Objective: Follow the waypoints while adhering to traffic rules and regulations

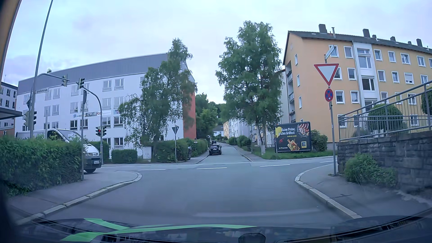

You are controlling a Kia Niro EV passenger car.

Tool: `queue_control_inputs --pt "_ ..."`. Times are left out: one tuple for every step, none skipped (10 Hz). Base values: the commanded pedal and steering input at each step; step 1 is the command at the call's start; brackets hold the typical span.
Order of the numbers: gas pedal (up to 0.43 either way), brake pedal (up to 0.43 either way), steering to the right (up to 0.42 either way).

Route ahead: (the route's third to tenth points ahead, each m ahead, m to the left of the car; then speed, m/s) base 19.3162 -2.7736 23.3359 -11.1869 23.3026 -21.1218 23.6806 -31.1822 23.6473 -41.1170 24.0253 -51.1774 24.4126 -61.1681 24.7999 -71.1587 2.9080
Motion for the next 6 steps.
queue_control_inputs --pt "0.028 0.006 -0.001" --pt "0.028 0.006 -0.001" --pt "0.028 0.006 -0.001" --pt "0.02 0.012 -0.001" --pt "0.02 0.018 -0.001" --pt "0.02 0.024 -0.001"
